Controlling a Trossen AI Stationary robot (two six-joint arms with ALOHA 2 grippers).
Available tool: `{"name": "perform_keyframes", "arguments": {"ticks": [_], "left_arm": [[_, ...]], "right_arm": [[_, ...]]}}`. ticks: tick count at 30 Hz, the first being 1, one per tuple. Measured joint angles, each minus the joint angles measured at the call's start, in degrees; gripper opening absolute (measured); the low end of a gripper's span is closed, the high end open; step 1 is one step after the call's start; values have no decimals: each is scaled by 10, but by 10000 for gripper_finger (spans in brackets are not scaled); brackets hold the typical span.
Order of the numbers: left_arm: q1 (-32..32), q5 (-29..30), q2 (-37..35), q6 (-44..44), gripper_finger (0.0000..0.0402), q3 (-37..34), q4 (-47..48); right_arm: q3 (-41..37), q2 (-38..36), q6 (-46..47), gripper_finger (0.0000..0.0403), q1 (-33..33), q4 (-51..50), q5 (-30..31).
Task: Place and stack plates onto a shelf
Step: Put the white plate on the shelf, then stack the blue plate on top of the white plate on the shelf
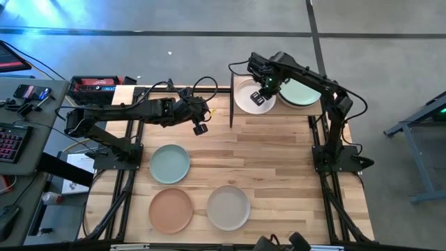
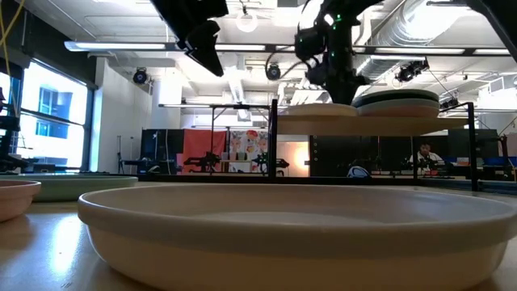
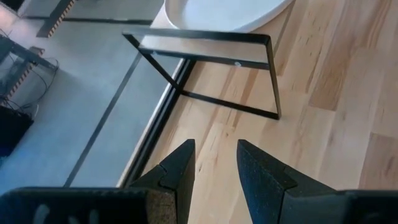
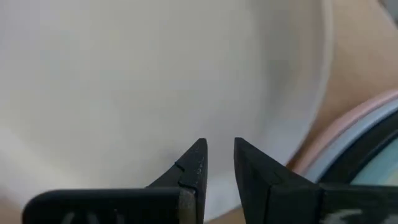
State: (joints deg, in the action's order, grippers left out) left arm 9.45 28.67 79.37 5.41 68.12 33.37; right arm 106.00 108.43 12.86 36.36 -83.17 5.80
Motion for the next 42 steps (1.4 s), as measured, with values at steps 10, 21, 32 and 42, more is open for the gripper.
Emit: {"name": "perform_keyframes", "arguments": {"ticks": [10,21,32,42], "left_arm": [[0,-90,0,-220,108,0,160],[-47,-246,0,-469,108,-55,250],[-134,-265,0,-597,108,-121,222],[-219,-266,0,-689,108,-186,141]], "right_arm": [[0,-61,0,55,-57,3,-108],[0,-92,41,55,-154,3,-119],[0,-92,182,55,-245,14,-98],[0,-92,299,55,-323,17,-51]]}}
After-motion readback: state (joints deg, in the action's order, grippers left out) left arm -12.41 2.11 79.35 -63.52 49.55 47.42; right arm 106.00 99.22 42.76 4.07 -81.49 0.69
